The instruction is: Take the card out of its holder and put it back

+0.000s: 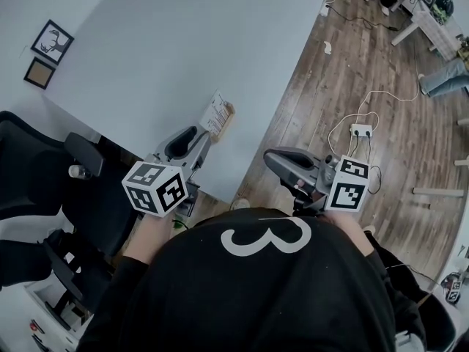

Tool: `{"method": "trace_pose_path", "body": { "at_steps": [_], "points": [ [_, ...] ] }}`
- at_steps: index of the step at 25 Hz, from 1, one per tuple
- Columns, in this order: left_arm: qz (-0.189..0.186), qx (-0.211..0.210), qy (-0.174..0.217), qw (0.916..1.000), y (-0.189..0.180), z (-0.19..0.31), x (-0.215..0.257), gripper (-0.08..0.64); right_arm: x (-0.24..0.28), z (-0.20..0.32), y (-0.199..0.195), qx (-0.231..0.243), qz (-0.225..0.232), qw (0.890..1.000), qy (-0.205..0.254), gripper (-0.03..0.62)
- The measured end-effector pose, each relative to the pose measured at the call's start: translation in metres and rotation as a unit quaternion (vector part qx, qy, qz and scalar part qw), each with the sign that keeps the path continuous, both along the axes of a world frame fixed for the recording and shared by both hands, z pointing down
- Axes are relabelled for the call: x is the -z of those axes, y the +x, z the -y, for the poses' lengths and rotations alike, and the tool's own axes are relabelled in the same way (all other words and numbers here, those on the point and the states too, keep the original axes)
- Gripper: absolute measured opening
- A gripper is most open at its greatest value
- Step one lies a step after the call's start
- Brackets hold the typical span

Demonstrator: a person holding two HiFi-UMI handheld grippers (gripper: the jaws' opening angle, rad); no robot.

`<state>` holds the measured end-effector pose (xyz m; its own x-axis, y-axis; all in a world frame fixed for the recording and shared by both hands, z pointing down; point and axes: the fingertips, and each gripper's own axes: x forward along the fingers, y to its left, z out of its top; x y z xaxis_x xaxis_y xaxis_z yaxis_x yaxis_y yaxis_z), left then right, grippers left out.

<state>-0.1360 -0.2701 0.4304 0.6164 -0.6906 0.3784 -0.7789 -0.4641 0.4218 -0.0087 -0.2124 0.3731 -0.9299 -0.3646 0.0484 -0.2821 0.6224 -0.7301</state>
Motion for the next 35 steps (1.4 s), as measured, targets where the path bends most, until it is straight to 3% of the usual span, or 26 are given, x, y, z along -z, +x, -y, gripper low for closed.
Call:
{"method": "trace_pose_path", "body": {
  "at_steps": [12, 21, 35],
  "points": [
    [0.016, 0.000, 0.004, 0.9999, 0.000, 0.020, -0.017, 0.137, -0.007, 0.002, 0.006, -0.016, 0.003, 1.000, -0.012, 0.011],
    [0.016, 0.002, 0.006, 0.9999, 0.003, 0.030, -0.023, 0.047, -0.010, 0.006, 0.011, -0.025, 0.002, 1.000, -0.017, 0.011],
    [0.048, -0.016, 0.032, 0.9982, 0.002, 0.026, -0.021, 0.032, -0.011, 0.003, 0.011, -0.036, 0.013, 0.999, -0.023, 0.011]
  ]
}}
